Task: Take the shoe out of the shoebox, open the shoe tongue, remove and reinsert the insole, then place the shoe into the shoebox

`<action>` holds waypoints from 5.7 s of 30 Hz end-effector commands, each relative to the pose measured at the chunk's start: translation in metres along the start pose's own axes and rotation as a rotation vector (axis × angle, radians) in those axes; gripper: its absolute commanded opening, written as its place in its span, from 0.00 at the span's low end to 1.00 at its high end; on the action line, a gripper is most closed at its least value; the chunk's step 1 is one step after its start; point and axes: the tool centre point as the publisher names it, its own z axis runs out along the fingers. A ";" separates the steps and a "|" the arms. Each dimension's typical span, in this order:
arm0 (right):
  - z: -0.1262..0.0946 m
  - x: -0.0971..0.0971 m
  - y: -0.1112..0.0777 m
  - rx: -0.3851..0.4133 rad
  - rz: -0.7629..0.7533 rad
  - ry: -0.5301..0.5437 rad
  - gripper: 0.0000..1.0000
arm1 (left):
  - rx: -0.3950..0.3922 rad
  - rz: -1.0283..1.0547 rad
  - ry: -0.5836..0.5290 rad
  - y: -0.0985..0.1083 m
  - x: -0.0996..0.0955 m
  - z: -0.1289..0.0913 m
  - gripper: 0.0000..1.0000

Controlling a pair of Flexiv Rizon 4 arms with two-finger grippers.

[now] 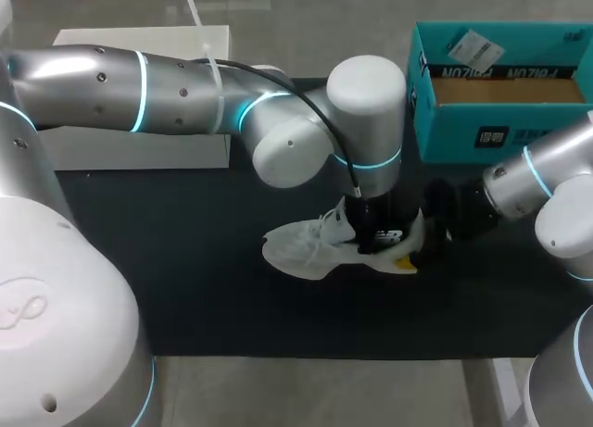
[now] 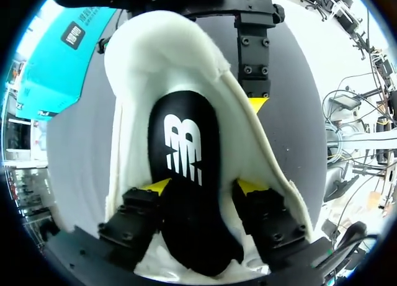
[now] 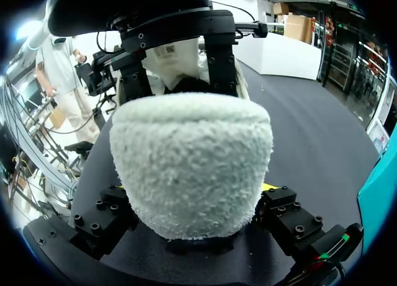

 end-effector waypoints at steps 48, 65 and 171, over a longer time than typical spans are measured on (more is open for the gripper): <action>0.008 -0.001 -0.003 0.002 0.001 -0.001 0.00 | 0.247 -0.194 0.110 0.018 -0.011 -0.032 0.00; 0.008 -0.001 -0.003 0.002 0.001 -0.001 0.00 | 0.462 -0.244 0.366 0.008 -0.009 -0.077 0.00; 0.008 -0.001 -0.003 0.002 0.001 -0.001 0.00 | 1.384 -0.354 0.642 -0.019 0.096 -0.421 0.00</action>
